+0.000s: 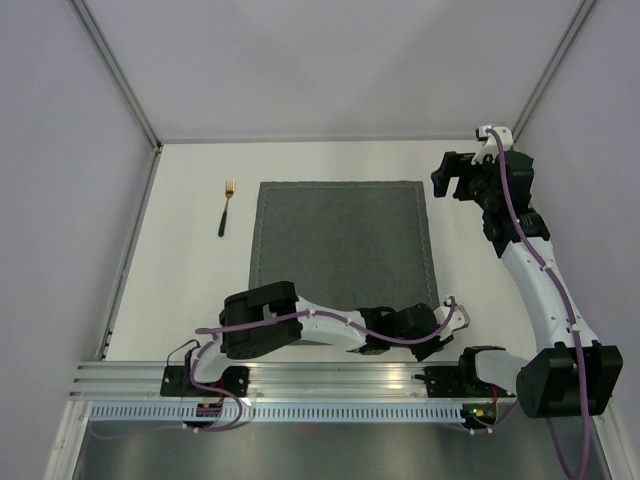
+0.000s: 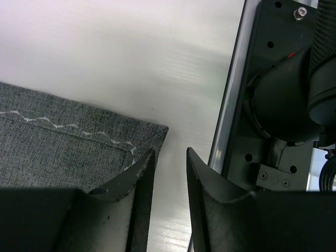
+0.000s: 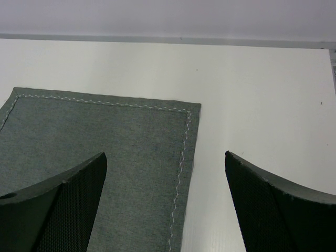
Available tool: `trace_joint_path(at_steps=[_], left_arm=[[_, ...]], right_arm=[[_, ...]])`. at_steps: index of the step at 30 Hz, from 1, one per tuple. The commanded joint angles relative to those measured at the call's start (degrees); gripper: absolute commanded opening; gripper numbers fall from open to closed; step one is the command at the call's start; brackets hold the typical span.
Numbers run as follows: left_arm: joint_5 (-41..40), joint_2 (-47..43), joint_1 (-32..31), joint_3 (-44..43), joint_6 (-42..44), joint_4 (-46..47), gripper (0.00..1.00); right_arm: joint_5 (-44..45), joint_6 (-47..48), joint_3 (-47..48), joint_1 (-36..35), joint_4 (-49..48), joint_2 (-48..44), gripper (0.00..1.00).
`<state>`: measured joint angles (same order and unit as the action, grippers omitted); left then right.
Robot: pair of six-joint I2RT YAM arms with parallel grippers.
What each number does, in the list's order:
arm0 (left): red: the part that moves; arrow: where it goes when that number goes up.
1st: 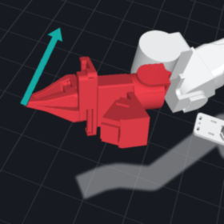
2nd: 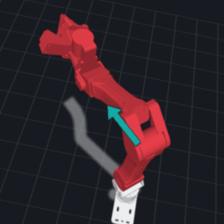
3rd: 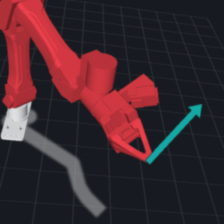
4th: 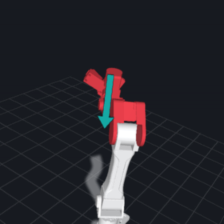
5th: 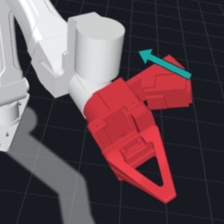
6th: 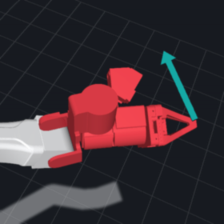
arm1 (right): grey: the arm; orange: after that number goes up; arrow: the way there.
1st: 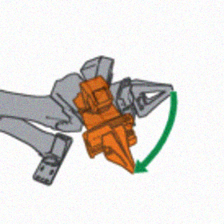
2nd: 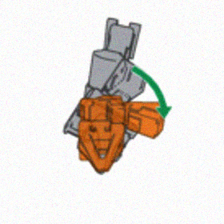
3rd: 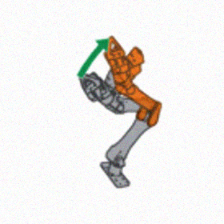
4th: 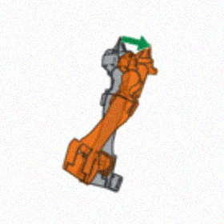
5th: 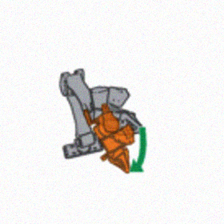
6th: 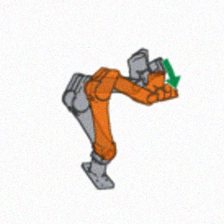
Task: Fold the napkin, place the utensils inside, and roll it up
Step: Fold the napkin
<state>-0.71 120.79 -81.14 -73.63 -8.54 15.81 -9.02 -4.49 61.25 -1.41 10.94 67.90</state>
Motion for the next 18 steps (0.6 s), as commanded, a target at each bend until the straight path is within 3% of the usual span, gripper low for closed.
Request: trace_joint_path(at_steps=[1,7,10,18], left_arm=[[0.89,1.2,-0.51,-0.2,1.94,3.96,0.35],[-1.84,1.99,-0.77,0.33,1.68,4.84,0.37],[-2.1,2.08,-0.86,0.32,1.77,4.58,0.46],[-3.06,3.22,-1.21,-0.55,2.03,3.35,0.45]], right_arm=[[0.93,-0.25,-0.34,-0.17,-1.45,0.04,0.98],[0.75,-0.26,-0.26,-0.17,-1.36,-0.05,0.98],[0.75,-0.17,-0.26,-0.26,-1.36,-0.05,0.98],[0.58,-0.25,-0.26,-0.26,-1.18,-0.22,0.98]])
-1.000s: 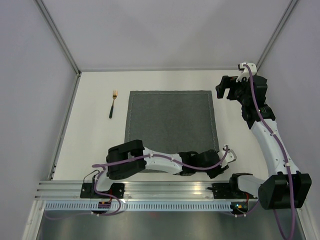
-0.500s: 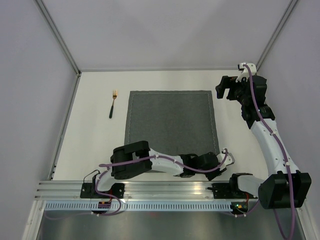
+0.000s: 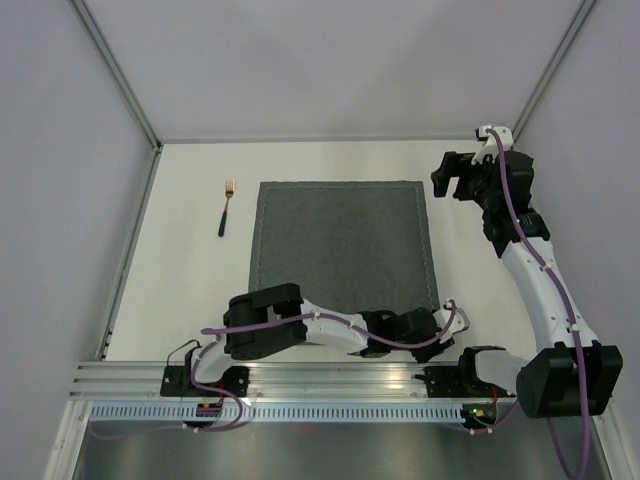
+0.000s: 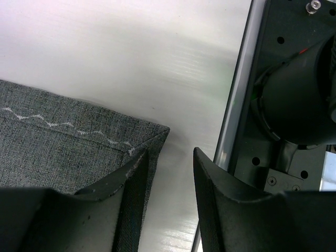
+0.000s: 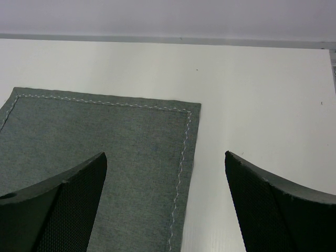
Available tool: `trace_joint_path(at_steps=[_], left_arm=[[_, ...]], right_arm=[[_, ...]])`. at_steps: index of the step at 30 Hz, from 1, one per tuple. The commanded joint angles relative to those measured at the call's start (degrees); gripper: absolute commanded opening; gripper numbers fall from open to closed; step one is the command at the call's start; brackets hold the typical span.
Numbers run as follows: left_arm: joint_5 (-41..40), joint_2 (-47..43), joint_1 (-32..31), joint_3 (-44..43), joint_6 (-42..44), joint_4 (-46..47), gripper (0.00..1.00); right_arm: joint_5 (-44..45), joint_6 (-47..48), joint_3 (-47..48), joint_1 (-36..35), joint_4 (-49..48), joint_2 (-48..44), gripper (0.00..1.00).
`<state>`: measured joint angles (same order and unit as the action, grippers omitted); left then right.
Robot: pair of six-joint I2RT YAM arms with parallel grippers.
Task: Fold the napkin, place the utensils inside, and roll it up
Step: Fold the napkin
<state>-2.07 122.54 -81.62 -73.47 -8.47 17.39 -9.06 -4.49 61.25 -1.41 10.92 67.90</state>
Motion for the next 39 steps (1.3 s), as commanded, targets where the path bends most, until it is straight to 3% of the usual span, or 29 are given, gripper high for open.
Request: trace_joint_path(at_steps=[1,11,16,31,39], left_arm=[[-2.41,1.65,-0.99,-0.71,2.05,1.69,0.45],[-8.66,1.3,-1.96,-0.44,3.46,2.83,0.46],[-10.06,1.82,-2.13,-0.71,3.55,2.65,0.42],[-10.68,1.91,-2.22,-2.11,3.9,2.39,0.06],[-11.56,-0.19,-2.22,-1.15,2.93,3.18,0.02]], right_arm=[[0.62,-0.25,-0.26,-0.17,-1.16,-0.22,0.98],[0.01,-0.34,-0.26,-0.17,-1.16,-0.22,0.98],[-0.08,-0.34,-0.26,-0.17,-1.07,-0.31,0.98],[-1.49,-0.78,-0.43,-0.17,-1.07,0.22,0.98],[-1.84,-0.78,-0.26,-0.17,-0.9,0.22,0.98]])
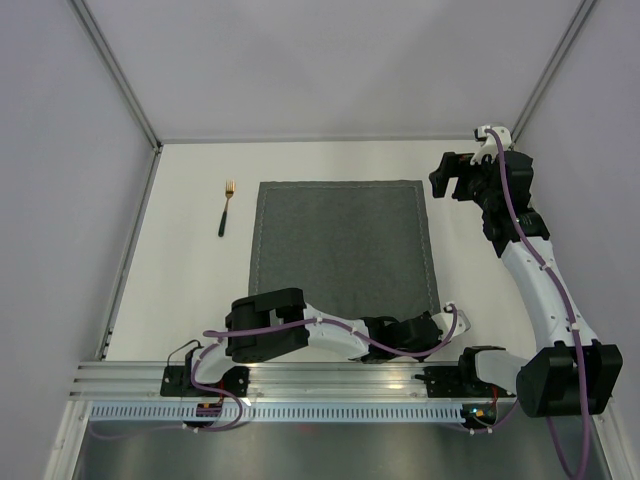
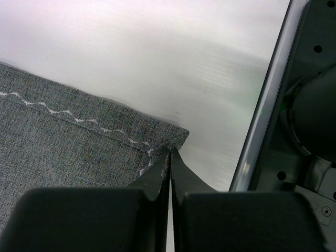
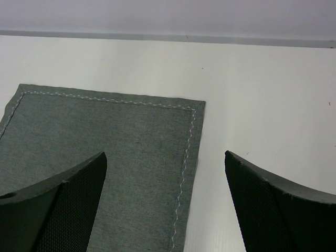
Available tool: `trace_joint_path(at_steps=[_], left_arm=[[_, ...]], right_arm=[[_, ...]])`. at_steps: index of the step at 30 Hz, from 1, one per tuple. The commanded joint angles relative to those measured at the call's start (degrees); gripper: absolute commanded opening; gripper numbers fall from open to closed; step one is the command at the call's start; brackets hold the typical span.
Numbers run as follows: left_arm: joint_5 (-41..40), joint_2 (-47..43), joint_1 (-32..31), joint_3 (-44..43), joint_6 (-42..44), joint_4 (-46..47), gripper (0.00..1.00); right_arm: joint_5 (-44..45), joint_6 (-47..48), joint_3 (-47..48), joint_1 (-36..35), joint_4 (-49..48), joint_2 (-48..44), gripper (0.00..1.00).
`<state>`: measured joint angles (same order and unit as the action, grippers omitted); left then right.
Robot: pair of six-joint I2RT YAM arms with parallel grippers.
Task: Fold the napkin, place the utensils inside, and roll it up
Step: Fold the napkin
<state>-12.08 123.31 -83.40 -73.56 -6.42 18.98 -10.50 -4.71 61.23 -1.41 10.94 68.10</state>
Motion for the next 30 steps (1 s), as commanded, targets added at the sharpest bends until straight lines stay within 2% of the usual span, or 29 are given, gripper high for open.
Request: trace_joint_path(at_steps=[1,12,13,18,22,30], left_arm=[[-1.72,-1.22,-0.45,-0.97,0.62,1.67,0.02],[-2.25,-3.69,-0.36,0.17,0.79,2.73,0.02],[-2.16,-3.69,-0.36,0.17,0.79,2.81,0.14],[-1.11,-4.04,-0.36,0.43,1.05,3.96,0.42],[0.99,-3.51,-0.36,0.08,1.67,4.13,0.47],[2.15,-0.53,-0.36,-1.23,2.19,4.13,0.49]], right_arm=[[-0.4,-0.56,-0.24,-0.26,-0.92,0.02,0.98],[-0.22,-0.48,-0.32,-0.17,-0.83,-0.33,0.98],[-0.22,-0.48,-0.32,-0.26,-0.74,-0.24,0.98],[-0.22,-0.3,-0.24,-0.17,-0.83,0.02,0.98],[-0.31,-0.3,-0.24,-0.17,-0.83,0.28,0.98],[-0.31,-0.39,-0.24,-0.26,-0.74,0.55,0.98]])
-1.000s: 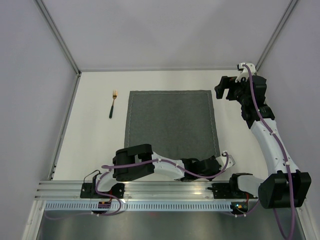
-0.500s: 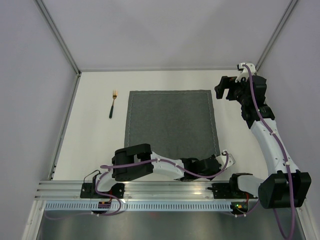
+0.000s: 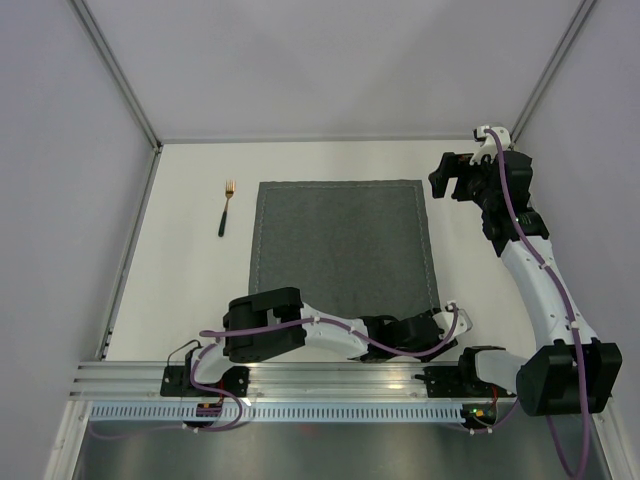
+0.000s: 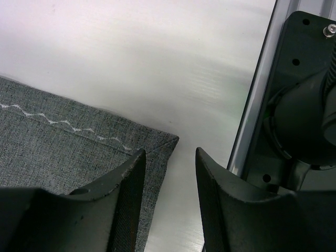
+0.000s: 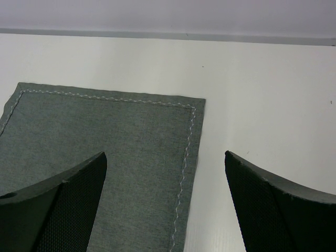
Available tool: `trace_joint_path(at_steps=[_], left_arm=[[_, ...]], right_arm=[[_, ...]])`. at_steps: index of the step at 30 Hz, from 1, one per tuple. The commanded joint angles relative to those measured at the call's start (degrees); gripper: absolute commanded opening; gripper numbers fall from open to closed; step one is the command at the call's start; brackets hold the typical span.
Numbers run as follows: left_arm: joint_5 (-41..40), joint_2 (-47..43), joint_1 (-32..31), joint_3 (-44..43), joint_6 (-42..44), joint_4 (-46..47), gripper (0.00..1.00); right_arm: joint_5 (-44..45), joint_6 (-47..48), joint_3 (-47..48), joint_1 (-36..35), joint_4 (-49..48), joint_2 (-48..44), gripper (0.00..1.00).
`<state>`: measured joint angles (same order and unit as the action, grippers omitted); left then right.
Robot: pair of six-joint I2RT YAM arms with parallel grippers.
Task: Fold the napkin, place the utensils inside, and roll it up
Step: Fold the napkin
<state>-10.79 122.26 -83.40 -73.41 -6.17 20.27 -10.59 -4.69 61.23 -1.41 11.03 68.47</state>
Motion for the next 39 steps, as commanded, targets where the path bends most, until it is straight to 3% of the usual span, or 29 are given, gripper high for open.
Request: trace_joint_path(at_steps=[1,14,28,39], left_arm=[[0.59,0.87,-0.36,-1.91,2.22,2.84,0.51],[-1.69,4.74,-0.36,-4.29,2.4,1.09,0.51],[-3.28,3.7,0.25,-2.62,0.9,1.26,0.17],[-2.22,-3.33,2.8,-0.78,-1.82,1.96,0.07]], right_arm=[[-0.31,-0.5,-0.24,-0.26,-0.92,0.26,0.98],[-0.48,-0.23,-0.15,-0.26,-0.92,0.7,0.98],[-0.75,-0.23,-0.15,-0.17,-0.92,0.7,0.98],[-0.75,-0.32,-0.15,-0.26,-0.83,0.62,0.98]])
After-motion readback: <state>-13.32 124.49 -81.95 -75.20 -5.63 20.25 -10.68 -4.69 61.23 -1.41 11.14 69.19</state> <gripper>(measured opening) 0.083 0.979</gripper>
